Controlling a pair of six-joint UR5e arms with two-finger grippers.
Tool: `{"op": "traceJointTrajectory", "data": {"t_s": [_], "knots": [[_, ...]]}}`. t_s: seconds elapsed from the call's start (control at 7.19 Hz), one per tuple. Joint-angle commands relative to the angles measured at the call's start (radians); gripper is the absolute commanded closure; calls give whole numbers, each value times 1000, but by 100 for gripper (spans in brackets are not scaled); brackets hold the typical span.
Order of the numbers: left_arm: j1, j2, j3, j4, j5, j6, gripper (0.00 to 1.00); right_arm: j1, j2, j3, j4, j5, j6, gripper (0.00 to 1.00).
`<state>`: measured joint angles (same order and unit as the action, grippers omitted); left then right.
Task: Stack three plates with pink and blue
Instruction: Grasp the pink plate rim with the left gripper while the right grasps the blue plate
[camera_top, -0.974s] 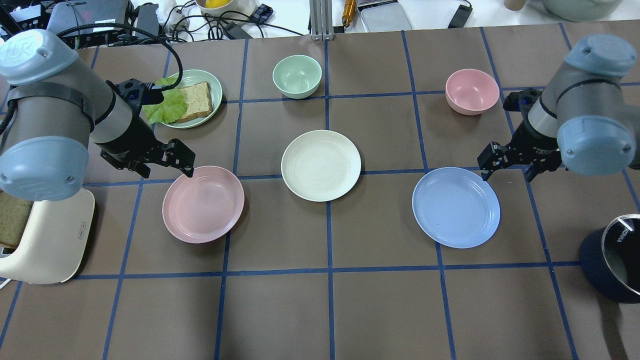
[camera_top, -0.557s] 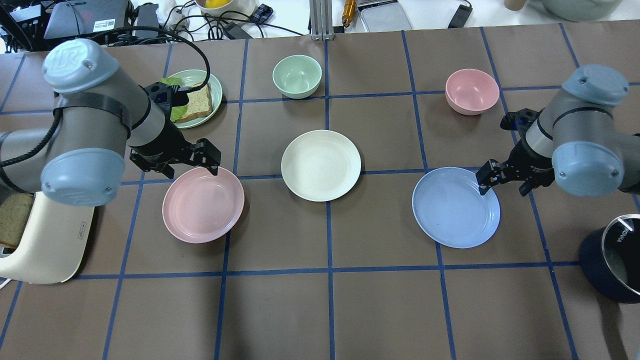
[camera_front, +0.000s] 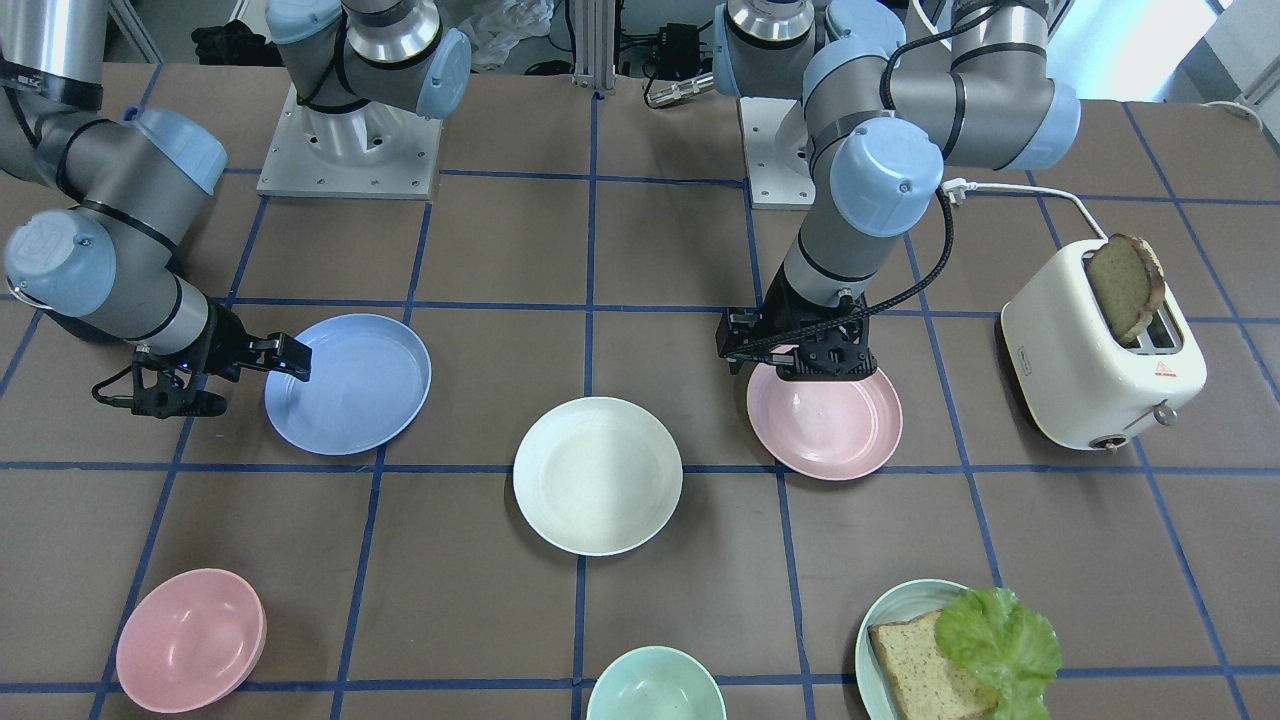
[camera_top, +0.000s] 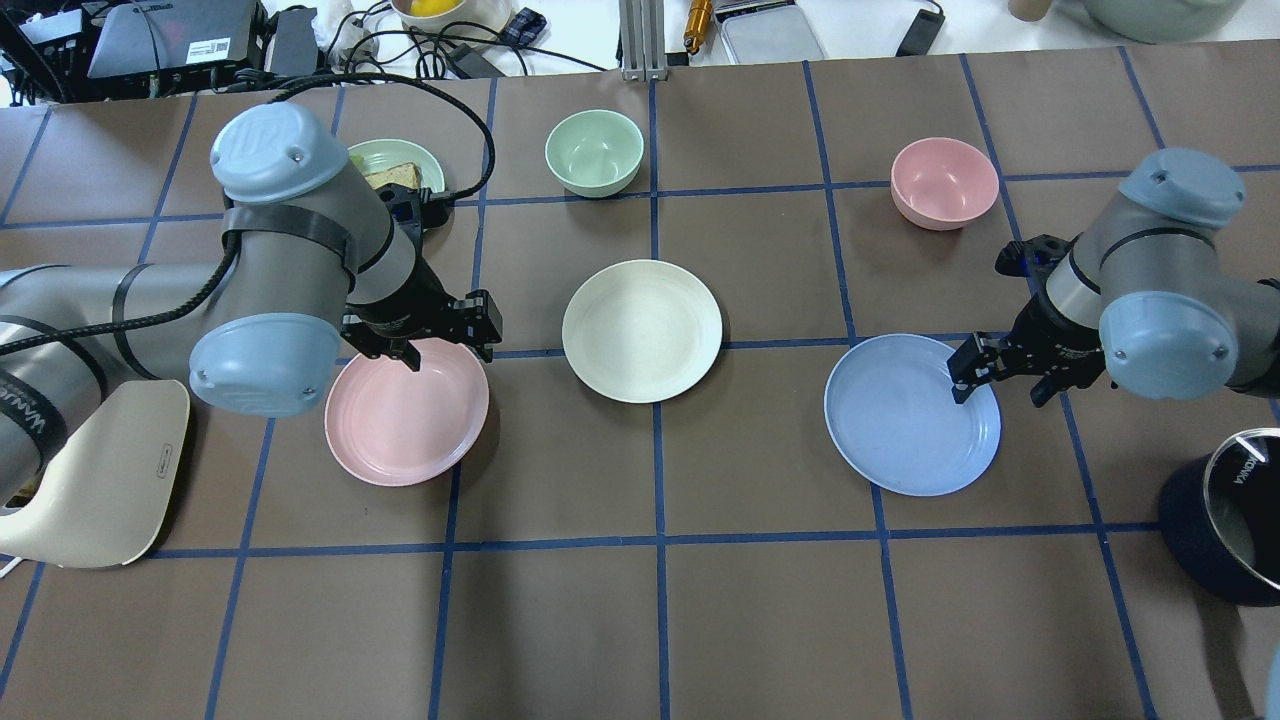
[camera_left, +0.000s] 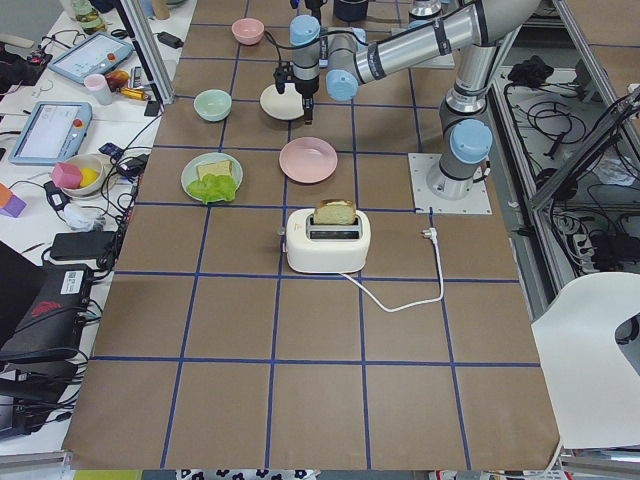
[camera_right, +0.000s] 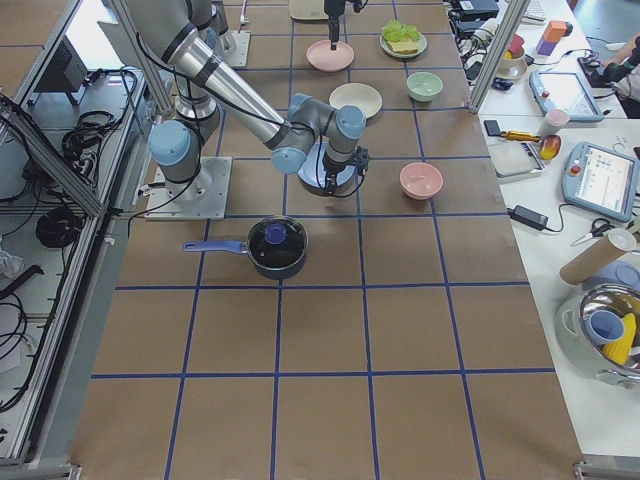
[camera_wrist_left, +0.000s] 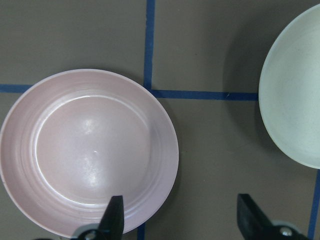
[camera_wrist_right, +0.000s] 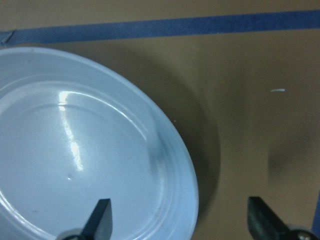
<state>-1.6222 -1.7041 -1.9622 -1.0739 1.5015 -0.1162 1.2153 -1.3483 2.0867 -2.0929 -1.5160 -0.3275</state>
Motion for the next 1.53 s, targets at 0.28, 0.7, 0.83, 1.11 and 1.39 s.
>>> {"op": "traceJointTrajectory", "data": {"t_s": [0.28, 0.7, 0.83, 1.11, 1.39], "knots": [[-8, -91, -124, 228, 81, -49, 39, -40, 8, 9, -1, 5, 1, 23], [-27, -121, -127, 235, 82, -62, 46, -60, 14, 12, -32, 40, 10, 28], [-39, -130, -126, 236, 82, -74, 48, -60, 14, 18, -32, 42, 8, 30], [-39, -144, -126, 258, 82, -71, 54, -60, 11, 32, -33, 56, 11, 47], [-41, -155, -124, 285, 80, -65, 66, -60, 11, 32, -35, 54, 1, 80]]}}
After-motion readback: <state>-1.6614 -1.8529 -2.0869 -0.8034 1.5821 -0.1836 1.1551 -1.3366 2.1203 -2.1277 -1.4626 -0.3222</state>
